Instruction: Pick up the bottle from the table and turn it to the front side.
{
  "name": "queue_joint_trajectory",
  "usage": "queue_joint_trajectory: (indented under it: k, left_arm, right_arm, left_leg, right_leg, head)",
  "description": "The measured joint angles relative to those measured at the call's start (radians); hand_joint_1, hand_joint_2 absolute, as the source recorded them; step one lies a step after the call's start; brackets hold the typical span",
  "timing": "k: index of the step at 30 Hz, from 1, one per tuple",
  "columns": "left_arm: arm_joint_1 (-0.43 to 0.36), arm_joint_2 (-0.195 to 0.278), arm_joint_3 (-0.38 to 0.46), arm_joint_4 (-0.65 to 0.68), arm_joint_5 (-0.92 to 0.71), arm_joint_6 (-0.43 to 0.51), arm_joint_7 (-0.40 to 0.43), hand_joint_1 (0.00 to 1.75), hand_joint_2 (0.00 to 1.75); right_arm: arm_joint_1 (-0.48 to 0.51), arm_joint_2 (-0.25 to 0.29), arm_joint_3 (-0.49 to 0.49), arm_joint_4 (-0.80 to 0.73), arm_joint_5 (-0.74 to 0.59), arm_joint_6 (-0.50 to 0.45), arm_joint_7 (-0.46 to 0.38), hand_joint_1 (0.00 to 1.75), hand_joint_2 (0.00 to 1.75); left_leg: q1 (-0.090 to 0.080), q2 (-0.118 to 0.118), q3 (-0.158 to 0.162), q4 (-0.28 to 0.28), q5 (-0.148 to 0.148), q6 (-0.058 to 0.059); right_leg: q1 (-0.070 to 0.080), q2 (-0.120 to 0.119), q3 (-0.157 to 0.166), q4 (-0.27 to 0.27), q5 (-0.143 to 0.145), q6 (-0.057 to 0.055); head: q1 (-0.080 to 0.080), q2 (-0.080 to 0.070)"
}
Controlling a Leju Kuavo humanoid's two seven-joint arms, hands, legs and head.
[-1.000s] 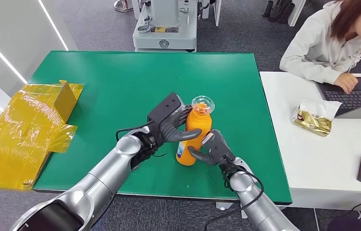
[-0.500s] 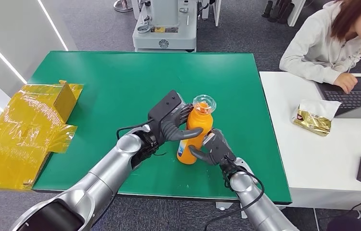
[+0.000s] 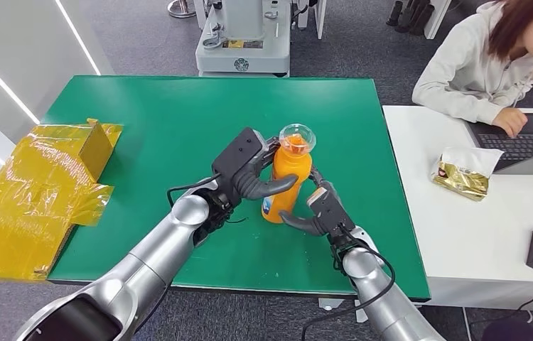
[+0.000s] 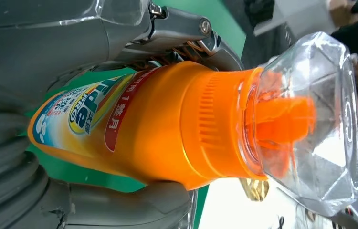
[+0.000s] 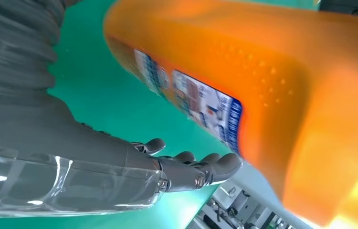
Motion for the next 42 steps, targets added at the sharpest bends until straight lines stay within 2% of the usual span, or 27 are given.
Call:
queue_joint_trajectory:
  k: [4, 10, 12, 14, 17, 20, 22, 26, 29, 33, 36, 42]
  left_arm:
    - [-0.001, 0.036, 0.01, -0.057, -0.09, 0.12, -0.03, 1.75, 1.75]
    - [-0.001, 0.097, 0.052, -0.134, -0.259, 0.217, -0.063, 1.75, 1.75]
    - [-0.003, 0.111, 0.054, -0.146, -0.365, 0.288, -0.074, 1.75, 1.75]
    - [-0.006, 0.123, 0.054, -0.15, -0.518, 0.405, -0.07, 1.75, 1.75]
    - [-0.018, 0.142, 0.054, -0.151, -0.735, 0.57, -0.038, 1.75, 1.75]
    - [-0.029, 0.167, 0.053, -0.151, -0.926, 0.675, 0.024, 1.75, 1.75]
    - [-0.036, 0.191, 0.05, -0.151, -1.088, 0.737, 0.093, 1.75, 1.75]
    - [-0.042, 0.272, 0.042, -0.153, -1.464, 0.805, 0.254, 1.75, 1.75]
    - [-0.028, 0.36, 0.051, -0.178, -1.587, 0.807, 0.286, 1.75, 1.75]
    - [0.007, 0.502, 0.088, -0.215, -1.617, 0.808, 0.255, 1.75, 1.75]
    - [0.033, 0.586, 0.114, -0.219, -1.609, 0.825, 0.231, 1.75, 1.75]
    - [0.096, 0.681, 0.158, -0.219, -1.602, 0.843, 0.236, 1.75, 1.75]
  right_arm:
    - [0.035, -0.02, -0.005, -0.065, -0.037, 0.007, -0.003, 0.0, 1.75]
    - [0.109, -0.059, -0.005, -0.207, -0.045, 0.002, -0.005, 0.0, 1.75]
    - [0.127, -0.065, -0.004, -0.243, -0.044, -0.004, -0.009, 0.0, 1.75]
    - [0.142, -0.07, -0.004, -0.274, -0.04, -0.007, -0.014, 0.0, 1.75]
    - [0.157, -0.078, -0.002, -0.31, -0.037, -0.012, -0.018, 0.0, 1.75]
    - [0.165, -0.083, -0.002, -0.328, -0.036, -0.017, -0.02, 0.0, 1.75]
    - [0.169, -0.085, -0.002, -0.336, -0.034, -0.018, -0.021, 0.0, 1.75]
    - [0.177, -0.092, -0.001, -0.356, -0.027, -0.021, -0.021, 0.0, 1.75]
    - [0.204, -0.103, -0.004, -0.384, -0.026, -0.034, -0.022, 0.0, 1.75]
    - [0.255, -0.124, -0.019, -0.421, -0.027, -0.044, -0.038, 0.0, 1.75]
    - [0.278, -0.136, -0.029, -0.436, -0.035, -0.044, -0.053, 0.0, 1.75]
    - [0.297, -0.143, -0.039, -0.451, -0.04, -0.044, -0.061, 0.0, 1.75]
  left_leg:
    - [0.0, 0.0, 0.0, 0.0, 0.0, 0.0]
    - [0.0, 0.0, 0.0, 0.0, 0.0, 0.0]
    - [0.0, 0.0, 0.0, 0.0, 0.0, 0.0]
    - [0.0, 0.0, 0.0, 0.0, 0.0, 0.0]
    - [0.0, 0.0, 0.0, 0.0, 0.0, 0.0]
    - [0.0, 0.001, 0.0, 0.0, 0.0, 0.0]
    - [0.0, 0.001, 0.0, 0.0, 0.0, 0.0]
    - [0.0, 0.001, 0.0, -0.001, 0.001, -0.001]
    - [0.0, 0.002, 0.0, -0.001, 0.001, -0.001]
    - [0.001, 0.004, 0.0, -0.002, 0.001, -0.001]
    - [0.001, 0.005, 0.0, -0.002, 0.001, -0.001]
    - [0.0, 0.006, -0.001, -0.003, 0.001, -0.001]
  right_leg:
    - [0.0, 0.0, 0.0, 0.0, 0.0, 0.0]
    - [0.0, 0.0, 0.0, 0.0, 0.0, 0.0]
    - [0.0, 0.0, 0.0, 0.0, 0.0, 0.0]
    - [0.0, 0.001, 0.0, 0.0, 0.0, 0.0]
    - [0.0, 0.0, 0.0, 0.0, 0.0, 0.0]
    - [0.0, 0.001, 0.0, 0.0, 0.0, 0.0]
    - [0.0, 0.001, 0.0, 0.0, 0.0, 0.0]
    - [0.0, 0.002, -0.001, 0.001, 0.0, 0.0]
    - [0.0, 0.003, -0.001, 0.001, 0.0, 0.0]
    - [0.001, 0.005, -0.003, 0.002, 0.0, -0.001]
    - [0.001, 0.005, -0.004, 0.002, 0.0, -0.001]
    - [0.001, 0.006, -0.003, 0.002, 0.0, -0.001]
  head:
    - [0.0, 0.0]
    - [0.0, 0.0]
    - [0.0, 0.0]
    - [0.0, 0.0]
    - [0.0, 0.0]
    - [0.0, 0.0]
    - [0.0, 0.0]
    - [0.0, 0.0]
    - [0.0, 0.0]
    - [0.0, 0.0]
    - [0.0, 0.0]
    - [0.0, 0.0]
